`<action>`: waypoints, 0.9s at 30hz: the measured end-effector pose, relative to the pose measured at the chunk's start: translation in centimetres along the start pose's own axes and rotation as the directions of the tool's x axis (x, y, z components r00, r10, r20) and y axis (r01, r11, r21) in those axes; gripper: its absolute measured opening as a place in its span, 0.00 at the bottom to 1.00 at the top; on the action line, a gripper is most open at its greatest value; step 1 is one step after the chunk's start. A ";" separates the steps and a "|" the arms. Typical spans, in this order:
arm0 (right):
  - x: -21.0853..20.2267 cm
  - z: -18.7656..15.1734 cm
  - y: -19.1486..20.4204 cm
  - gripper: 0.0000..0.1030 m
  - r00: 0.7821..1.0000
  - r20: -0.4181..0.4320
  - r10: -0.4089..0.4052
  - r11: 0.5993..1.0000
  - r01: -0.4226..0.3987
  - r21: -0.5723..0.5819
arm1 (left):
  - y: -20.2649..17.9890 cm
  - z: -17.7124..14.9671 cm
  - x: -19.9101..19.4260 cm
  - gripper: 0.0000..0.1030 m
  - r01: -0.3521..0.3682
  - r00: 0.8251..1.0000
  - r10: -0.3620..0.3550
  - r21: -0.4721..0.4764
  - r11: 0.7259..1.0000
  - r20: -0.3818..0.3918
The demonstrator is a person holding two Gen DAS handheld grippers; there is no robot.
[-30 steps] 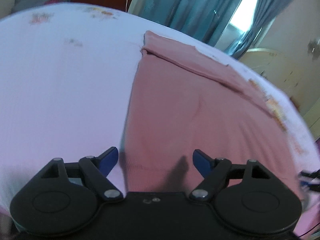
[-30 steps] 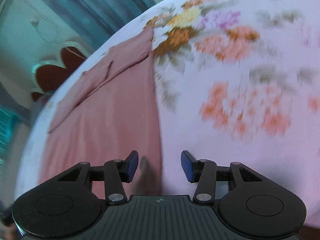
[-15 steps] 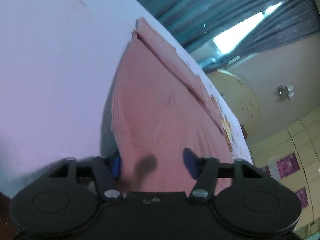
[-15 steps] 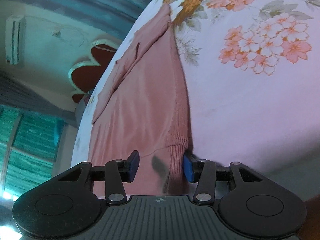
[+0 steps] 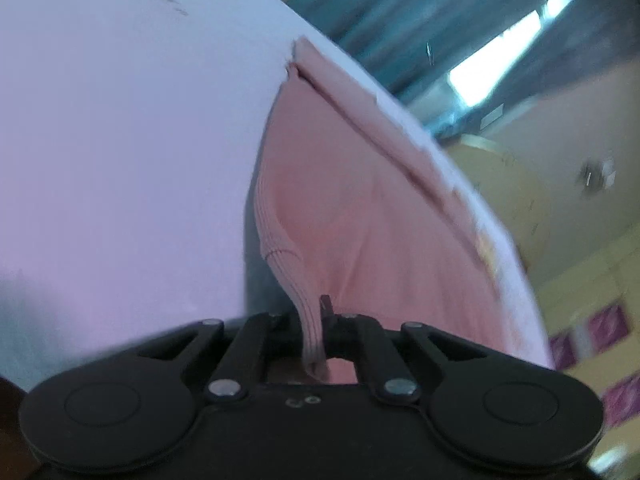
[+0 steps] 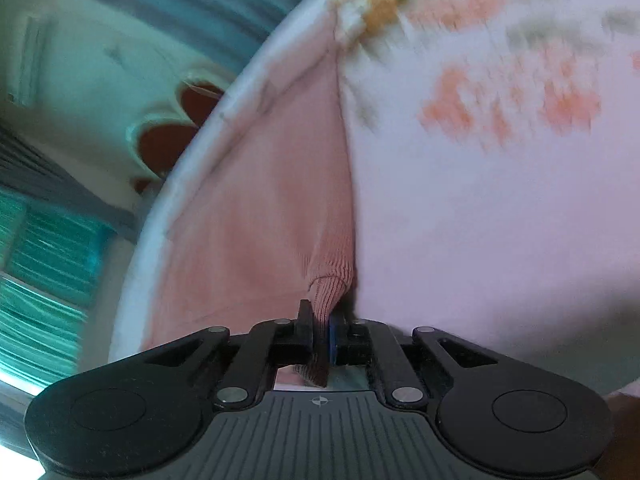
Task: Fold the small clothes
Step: 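Grasp the ribbed hem with both tools and lift it toward the collar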
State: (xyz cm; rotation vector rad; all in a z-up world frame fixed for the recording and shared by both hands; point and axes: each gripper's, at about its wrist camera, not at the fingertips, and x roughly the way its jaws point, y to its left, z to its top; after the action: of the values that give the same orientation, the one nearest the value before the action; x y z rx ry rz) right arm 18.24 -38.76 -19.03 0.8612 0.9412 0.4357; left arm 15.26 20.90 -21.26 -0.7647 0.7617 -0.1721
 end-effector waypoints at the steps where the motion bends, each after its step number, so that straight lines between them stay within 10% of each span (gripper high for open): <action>1: -0.4 0.1 0.3 0.05 0.999 0.028 0.020 1.000 -0.020 -0.003 | -0.1 0.1 -0.2 0.04 0.010 1.000 -0.010 -0.013 1.000 0.021; 10: -1.3 6.9 7.5 0.06 0.965 0.225 0.131 0.984 -0.099 -0.149 | -5.5 6.5 0.3 0.04 0.125 0.978 -0.127 0.023 0.992 0.168; 20: 7.0 21.5 12.9 0.06 0.939 0.341 0.037 0.991 0.009 -0.132 | -9.8 21.5 10.4 0.04 0.237 0.952 -0.240 0.039 0.971 0.190; 27: 17.4 28.6 8.8 0.06 0.963 0.249 -0.103 0.994 0.106 0.002 | -7.3 27.0 20.4 0.04 0.159 0.986 -0.157 -0.033 0.987 0.063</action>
State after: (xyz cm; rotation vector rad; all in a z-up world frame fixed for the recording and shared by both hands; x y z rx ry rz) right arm 52.02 -34.68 -12.38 0.8294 0.7474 0.2348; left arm 49.22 22.56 -14.91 -0.8636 0.6487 -0.2768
